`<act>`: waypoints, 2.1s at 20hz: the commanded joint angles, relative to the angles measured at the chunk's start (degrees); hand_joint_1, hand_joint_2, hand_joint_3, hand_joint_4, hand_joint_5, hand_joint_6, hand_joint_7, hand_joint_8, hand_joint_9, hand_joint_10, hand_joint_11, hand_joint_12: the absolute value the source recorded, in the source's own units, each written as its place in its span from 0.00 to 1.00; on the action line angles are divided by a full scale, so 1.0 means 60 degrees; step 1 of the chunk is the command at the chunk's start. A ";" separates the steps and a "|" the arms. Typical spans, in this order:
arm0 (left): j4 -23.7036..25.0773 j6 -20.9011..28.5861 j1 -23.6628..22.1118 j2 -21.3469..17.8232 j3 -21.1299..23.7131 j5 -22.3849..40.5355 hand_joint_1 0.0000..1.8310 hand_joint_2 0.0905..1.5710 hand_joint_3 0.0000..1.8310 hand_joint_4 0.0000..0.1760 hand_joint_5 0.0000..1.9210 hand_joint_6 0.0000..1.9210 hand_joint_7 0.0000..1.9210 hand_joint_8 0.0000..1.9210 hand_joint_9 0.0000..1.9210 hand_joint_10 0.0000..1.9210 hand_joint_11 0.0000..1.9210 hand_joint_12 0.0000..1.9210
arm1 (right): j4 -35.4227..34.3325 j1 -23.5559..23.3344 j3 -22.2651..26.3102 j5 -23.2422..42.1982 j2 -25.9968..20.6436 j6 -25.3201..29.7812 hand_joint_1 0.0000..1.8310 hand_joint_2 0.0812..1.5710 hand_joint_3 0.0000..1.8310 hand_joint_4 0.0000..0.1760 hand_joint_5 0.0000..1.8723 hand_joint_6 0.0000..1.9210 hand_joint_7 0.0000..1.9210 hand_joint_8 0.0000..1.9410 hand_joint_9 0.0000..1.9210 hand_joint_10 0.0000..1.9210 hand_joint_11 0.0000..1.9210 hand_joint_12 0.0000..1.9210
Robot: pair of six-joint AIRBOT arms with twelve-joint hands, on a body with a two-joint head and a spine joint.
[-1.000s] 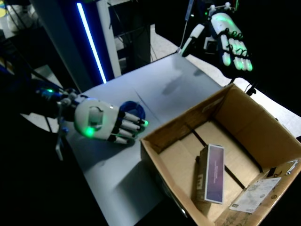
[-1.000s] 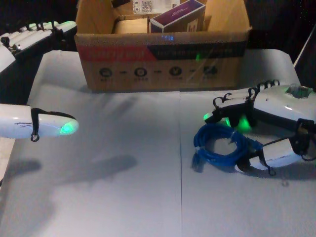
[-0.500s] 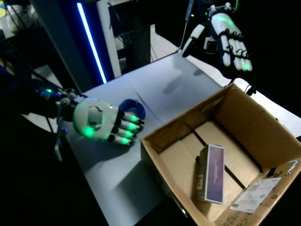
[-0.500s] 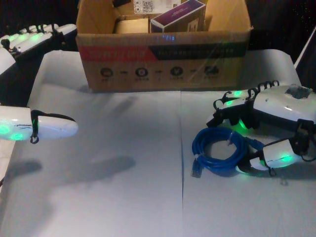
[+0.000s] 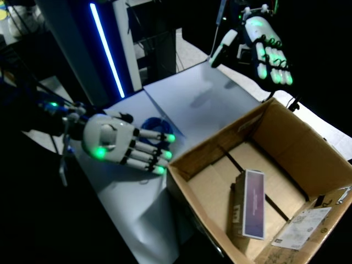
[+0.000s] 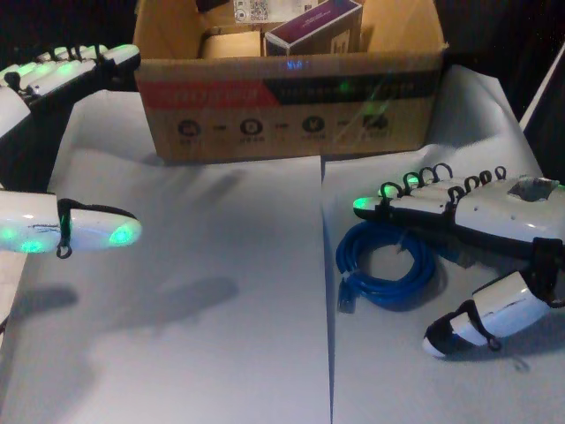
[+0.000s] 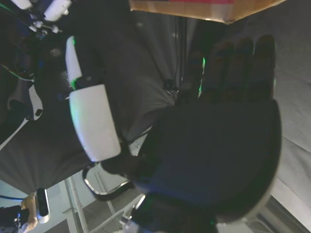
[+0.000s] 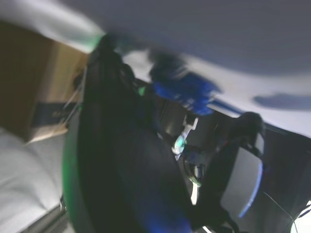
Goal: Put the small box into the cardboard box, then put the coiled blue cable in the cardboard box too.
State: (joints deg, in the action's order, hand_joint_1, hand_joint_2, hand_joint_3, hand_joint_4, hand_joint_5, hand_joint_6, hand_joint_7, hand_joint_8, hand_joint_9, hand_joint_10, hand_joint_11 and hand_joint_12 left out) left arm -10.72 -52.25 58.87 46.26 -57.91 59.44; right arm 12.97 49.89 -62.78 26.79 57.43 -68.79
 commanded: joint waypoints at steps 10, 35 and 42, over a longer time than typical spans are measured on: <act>-0.0090 0.0095 -0.0059 0.0070 -0.0025 0.1215 0.34 0.49 0.00 1.00 0.04 0.00 0.02 0.00 0.00 0.00 0.00 0.00 | 0.0090 -0.0095 0.0617 0.2157 -0.0576 0.0042 0.45 0.50 0.00 1.00 0.00 0.00 0.00 0.00 0.00 0.00 0.00 0.00; -0.0099 0.0157 -0.0046 0.0105 -0.0041 0.1232 0.35 0.49 0.00 1.00 0.05 0.00 0.03 0.00 0.00 0.00 0.00 0.00 | 0.0045 -0.0349 -0.0585 0.1031 0.0852 0.0042 0.56 0.57 0.00 0.38 0.22 0.00 0.23 0.00 0.35 0.17 0.24 0.66; -0.0097 0.0169 -0.0040 0.0105 -0.0050 0.1223 0.33 0.50 0.00 1.00 0.04 0.00 0.03 0.00 0.00 0.00 0.00 0.00 | 0.0045 -0.0349 -0.0565 0.1034 0.0807 0.0042 0.64 0.65 0.00 0.00 0.16 0.72 0.08 0.85 0.26 1.00 0.45 0.90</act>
State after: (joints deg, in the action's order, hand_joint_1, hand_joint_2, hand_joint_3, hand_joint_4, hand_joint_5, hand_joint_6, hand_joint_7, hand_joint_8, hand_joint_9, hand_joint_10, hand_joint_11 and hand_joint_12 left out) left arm -10.74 -51.55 58.92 46.70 -57.98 59.46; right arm 13.52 47.86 -66.22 31.46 62.11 -68.66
